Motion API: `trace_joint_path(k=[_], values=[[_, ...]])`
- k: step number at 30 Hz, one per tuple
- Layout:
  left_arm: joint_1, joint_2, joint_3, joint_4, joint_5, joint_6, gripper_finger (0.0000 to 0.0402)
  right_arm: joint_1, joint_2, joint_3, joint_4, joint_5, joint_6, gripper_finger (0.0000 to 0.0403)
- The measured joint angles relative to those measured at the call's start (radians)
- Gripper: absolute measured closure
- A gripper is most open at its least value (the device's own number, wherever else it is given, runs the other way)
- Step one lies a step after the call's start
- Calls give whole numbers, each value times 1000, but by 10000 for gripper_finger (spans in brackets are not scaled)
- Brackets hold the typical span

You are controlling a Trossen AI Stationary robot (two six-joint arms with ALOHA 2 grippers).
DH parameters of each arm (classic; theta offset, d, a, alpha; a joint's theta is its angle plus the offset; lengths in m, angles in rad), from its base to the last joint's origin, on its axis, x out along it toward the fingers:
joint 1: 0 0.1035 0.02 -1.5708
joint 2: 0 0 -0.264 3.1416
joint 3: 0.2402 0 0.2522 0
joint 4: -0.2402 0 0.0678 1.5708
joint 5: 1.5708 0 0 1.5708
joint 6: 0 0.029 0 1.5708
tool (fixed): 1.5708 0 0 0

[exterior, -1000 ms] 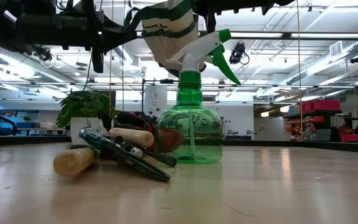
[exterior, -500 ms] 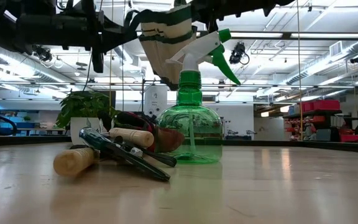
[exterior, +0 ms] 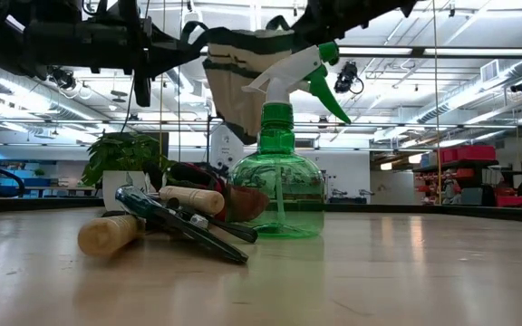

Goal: Pick & Place Garden tools in Gardening bag
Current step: Prepare the white gardening bag on the table

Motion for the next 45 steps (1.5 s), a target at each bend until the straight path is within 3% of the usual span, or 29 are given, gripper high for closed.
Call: trace_joint_path(k=[10, 45], values=[[0, 0, 0, -1, 0, 8, 393, -2, -27, 0, -144, 123, 1, 401], [0, 0, 0, -35, 0, 7, 393, -89, -27, 0, -387, 311, 41, 401]])
